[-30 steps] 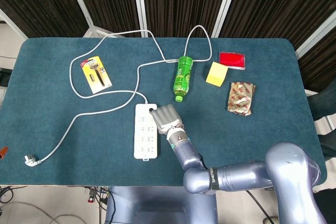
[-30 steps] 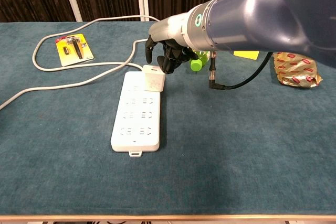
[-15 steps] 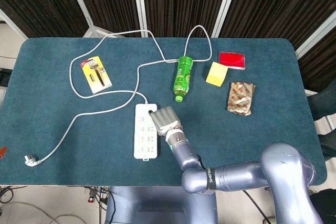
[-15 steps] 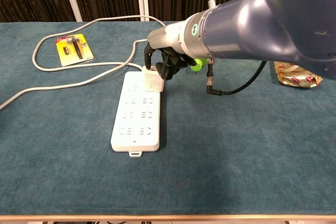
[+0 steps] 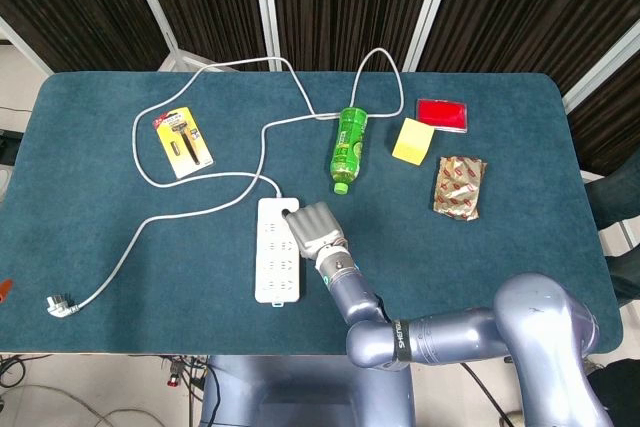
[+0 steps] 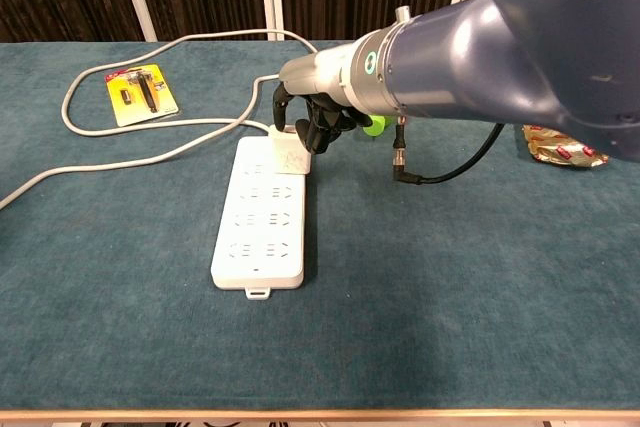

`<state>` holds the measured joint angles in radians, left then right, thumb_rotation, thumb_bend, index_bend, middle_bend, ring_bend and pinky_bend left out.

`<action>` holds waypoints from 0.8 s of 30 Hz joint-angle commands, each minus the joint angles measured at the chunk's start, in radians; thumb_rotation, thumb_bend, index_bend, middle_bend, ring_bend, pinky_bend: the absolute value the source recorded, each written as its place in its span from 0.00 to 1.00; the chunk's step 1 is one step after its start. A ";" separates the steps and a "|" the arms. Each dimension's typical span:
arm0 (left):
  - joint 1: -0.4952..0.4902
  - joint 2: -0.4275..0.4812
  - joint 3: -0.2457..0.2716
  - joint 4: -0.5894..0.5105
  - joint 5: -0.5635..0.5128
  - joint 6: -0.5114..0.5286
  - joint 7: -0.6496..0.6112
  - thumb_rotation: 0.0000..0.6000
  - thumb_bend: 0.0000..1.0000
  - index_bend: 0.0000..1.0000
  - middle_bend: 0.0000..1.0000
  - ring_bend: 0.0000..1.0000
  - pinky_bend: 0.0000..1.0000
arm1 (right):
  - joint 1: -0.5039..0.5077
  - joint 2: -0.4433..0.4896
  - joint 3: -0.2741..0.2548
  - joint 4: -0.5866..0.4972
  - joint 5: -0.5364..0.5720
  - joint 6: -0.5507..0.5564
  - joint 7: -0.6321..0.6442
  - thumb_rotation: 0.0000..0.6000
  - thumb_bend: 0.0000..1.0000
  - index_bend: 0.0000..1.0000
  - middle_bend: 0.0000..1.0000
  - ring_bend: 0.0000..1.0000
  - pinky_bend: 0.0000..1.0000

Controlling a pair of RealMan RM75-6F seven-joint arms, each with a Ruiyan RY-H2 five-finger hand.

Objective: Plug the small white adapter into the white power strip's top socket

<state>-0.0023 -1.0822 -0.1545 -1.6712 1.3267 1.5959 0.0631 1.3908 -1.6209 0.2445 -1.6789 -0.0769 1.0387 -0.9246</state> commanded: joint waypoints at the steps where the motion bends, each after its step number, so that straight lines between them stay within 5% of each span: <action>1: 0.000 0.000 0.001 0.000 0.001 0.001 0.000 1.00 0.10 0.20 0.00 0.00 0.00 | 0.001 -0.004 -0.001 0.001 -0.001 -0.001 0.000 1.00 0.85 0.24 0.90 0.84 0.80; 24: 0.001 -0.003 -0.001 0.002 0.001 0.005 0.005 1.00 0.10 0.20 0.00 0.00 0.00 | 0.002 -0.019 -0.012 0.019 0.011 -0.008 -0.014 1.00 0.85 0.35 0.90 0.85 0.80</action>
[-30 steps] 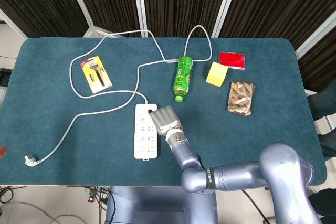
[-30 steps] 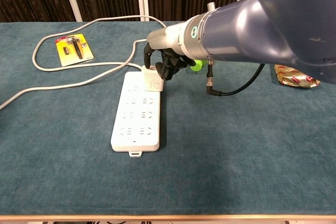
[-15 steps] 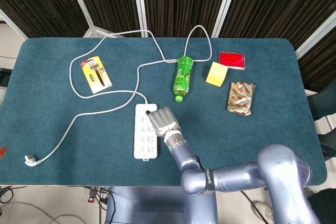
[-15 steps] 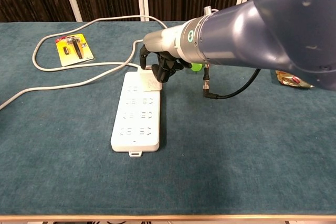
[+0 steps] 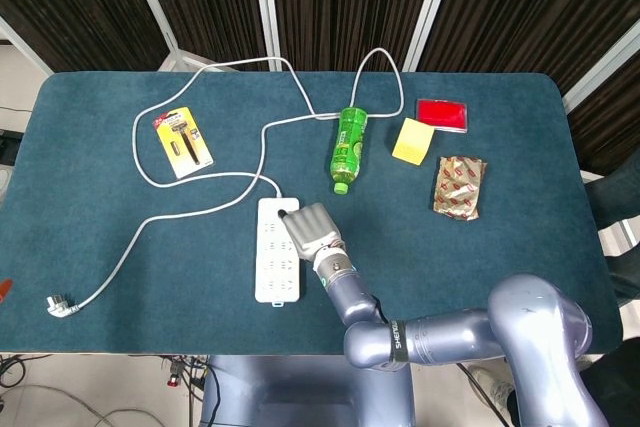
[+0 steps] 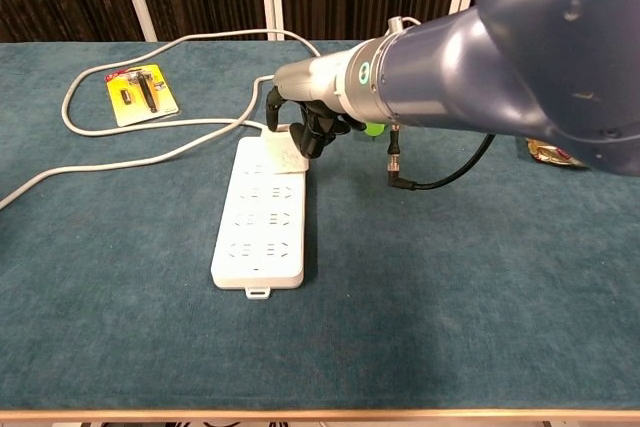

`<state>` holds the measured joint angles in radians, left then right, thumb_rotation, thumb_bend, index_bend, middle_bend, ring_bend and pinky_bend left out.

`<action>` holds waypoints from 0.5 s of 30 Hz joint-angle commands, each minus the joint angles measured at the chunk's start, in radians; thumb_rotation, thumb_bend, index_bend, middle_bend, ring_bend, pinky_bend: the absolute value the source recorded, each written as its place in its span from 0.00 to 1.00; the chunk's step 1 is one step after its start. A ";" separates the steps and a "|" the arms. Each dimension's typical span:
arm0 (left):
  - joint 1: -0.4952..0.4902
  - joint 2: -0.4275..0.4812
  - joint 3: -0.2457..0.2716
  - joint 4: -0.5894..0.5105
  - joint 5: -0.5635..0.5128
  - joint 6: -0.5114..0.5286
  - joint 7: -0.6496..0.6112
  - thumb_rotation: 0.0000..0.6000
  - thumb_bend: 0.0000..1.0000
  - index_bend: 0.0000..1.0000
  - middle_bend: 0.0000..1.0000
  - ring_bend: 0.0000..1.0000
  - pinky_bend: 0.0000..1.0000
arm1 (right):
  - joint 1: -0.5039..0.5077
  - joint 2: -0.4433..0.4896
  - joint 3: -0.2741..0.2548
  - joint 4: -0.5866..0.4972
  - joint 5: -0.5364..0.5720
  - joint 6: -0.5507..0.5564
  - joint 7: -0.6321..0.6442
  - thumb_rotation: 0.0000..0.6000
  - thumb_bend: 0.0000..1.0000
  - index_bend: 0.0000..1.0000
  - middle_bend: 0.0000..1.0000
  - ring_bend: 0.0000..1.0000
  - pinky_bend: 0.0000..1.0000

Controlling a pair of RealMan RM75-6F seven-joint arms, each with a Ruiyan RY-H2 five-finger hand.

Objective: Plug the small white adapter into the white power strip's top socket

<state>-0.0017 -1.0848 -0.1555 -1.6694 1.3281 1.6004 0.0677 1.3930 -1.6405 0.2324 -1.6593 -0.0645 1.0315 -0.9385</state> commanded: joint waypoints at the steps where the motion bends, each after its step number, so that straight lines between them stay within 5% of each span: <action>1: 0.000 0.000 -0.001 0.000 0.000 0.001 0.000 1.00 0.10 0.20 0.00 0.00 0.00 | -0.001 0.001 -0.001 -0.001 -0.001 0.000 0.000 1.00 0.85 0.36 0.90 0.85 0.80; 15: 0.001 -0.001 -0.002 0.002 -0.001 0.003 0.000 1.00 0.10 0.20 0.00 0.00 0.00 | -0.003 0.004 -0.011 -0.008 0.001 -0.009 -0.006 1.00 0.85 0.47 0.90 0.85 0.80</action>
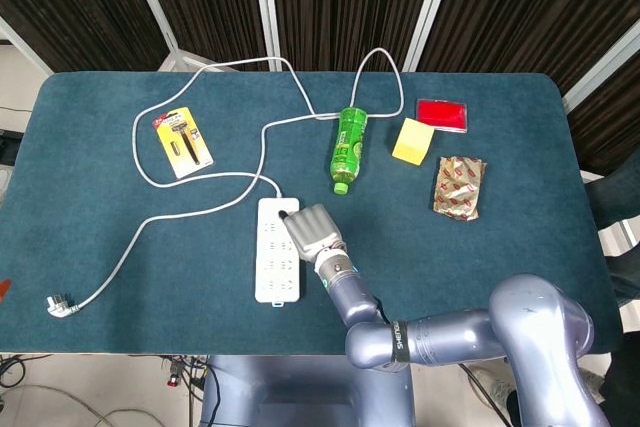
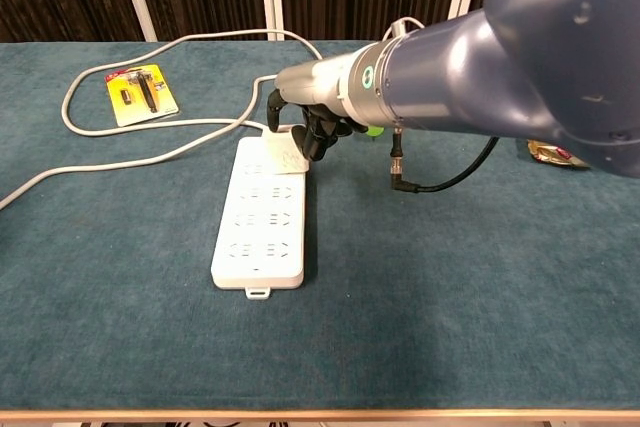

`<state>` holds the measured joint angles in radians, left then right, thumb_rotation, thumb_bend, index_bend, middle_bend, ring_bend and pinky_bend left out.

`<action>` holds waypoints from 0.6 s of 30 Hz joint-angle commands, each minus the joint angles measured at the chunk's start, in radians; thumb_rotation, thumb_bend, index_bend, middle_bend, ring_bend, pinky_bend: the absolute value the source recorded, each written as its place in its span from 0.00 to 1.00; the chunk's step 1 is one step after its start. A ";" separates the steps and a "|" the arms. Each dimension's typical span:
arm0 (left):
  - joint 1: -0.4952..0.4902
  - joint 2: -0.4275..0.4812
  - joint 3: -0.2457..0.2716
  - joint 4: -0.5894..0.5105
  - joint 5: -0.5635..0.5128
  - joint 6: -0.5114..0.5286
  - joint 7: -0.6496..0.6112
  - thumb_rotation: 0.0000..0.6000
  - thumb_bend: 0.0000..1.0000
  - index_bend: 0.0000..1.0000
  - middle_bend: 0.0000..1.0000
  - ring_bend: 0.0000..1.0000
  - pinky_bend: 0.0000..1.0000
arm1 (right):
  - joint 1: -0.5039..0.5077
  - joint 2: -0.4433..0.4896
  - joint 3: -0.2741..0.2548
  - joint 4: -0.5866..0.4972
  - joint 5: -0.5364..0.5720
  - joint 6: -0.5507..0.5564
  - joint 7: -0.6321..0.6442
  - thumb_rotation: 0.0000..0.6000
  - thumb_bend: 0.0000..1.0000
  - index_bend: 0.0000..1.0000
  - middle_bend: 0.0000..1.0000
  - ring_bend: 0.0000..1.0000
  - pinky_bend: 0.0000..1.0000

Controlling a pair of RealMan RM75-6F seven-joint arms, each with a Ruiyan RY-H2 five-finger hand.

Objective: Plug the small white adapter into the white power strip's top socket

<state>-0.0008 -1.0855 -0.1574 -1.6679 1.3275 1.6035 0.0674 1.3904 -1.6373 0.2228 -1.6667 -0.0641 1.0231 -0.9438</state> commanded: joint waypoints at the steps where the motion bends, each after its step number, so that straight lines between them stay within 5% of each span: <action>1: 0.000 0.000 -0.001 0.000 -0.001 0.001 0.000 1.00 0.10 0.20 0.00 0.00 0.00 | -0.001 0.001 -0.003 0.000 0.001 -0.002 -0.001 1.00 0.85 0.47 0.90 0.85 0.80; 18: 0.002 -0.002 -0.002 0.000 0.001 0.006 0.003 1.00 0.10 0.20 0.00 0.00 0.00 | 0.003 0.013 -0.022 -0.009 0.015 -0.028 -0.009 1.00 0.85 0.53 0.90 0.85 0.80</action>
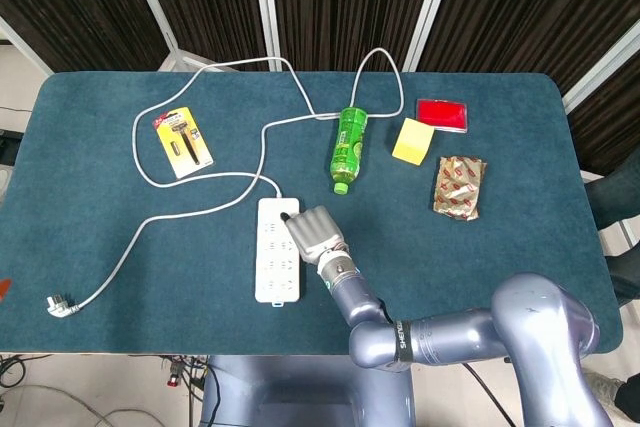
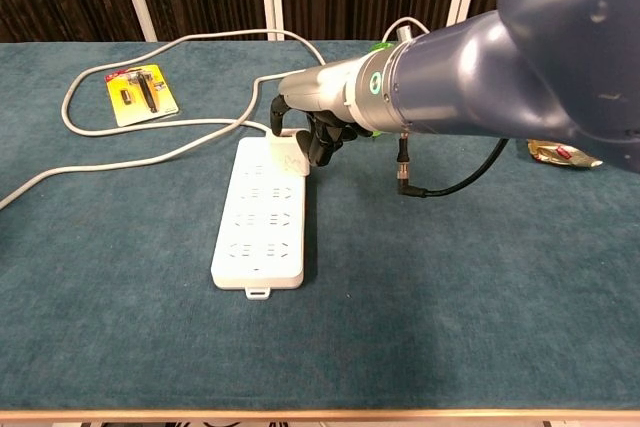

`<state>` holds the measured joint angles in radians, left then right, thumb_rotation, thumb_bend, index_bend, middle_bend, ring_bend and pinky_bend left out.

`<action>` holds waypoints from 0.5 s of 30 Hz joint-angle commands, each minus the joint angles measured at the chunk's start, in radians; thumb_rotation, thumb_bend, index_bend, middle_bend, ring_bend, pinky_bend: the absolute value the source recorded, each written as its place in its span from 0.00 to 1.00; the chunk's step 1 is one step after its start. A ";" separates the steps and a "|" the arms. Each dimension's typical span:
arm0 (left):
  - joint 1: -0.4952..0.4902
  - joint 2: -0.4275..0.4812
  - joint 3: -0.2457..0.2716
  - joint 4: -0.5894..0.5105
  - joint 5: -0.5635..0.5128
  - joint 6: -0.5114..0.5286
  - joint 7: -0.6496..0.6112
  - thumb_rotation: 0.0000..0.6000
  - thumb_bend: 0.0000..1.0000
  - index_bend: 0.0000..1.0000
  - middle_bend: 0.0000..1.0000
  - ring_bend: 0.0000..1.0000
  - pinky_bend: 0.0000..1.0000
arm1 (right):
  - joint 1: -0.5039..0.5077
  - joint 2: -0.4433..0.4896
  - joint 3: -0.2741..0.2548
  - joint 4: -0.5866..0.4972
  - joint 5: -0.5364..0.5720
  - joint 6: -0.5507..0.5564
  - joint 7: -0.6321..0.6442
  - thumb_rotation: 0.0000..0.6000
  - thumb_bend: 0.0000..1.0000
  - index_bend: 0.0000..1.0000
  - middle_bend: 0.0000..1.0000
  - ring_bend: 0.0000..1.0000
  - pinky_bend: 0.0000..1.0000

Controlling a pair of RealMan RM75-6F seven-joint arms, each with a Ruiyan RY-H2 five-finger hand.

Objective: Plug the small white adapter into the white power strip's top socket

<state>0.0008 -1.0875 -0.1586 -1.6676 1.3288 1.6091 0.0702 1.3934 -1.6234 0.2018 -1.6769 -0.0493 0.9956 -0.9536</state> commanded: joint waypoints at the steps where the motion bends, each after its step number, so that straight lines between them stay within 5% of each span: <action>1: 0.000 0.000 -0.001 0.000 -0.001 0.000 -0.001 1.00 0.10 0.20 0.00 0.00 0.00 | 0.001 -0.002 -0.001 0.003 0.000 0.000 0.002 1.00 0.85 0.53 0.90 0.85 0.80; 15: 0.003 0.000 -0.001 0.001 0.001 0.006 -0.005 1.00 0.10 0.20 0.00 0.00 0.00 | -0.003 0.011 -0.019 -0.008 0.004 -0.008 0.007 1.00 0.85 0.61 0.90 0.85 0.80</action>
<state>0.0040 -1.0871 -0.1599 -1.6670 1.3299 1.6149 0.0654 1.3905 -1.6129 0.1834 -1.6844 -0.0457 0.9880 -0.9470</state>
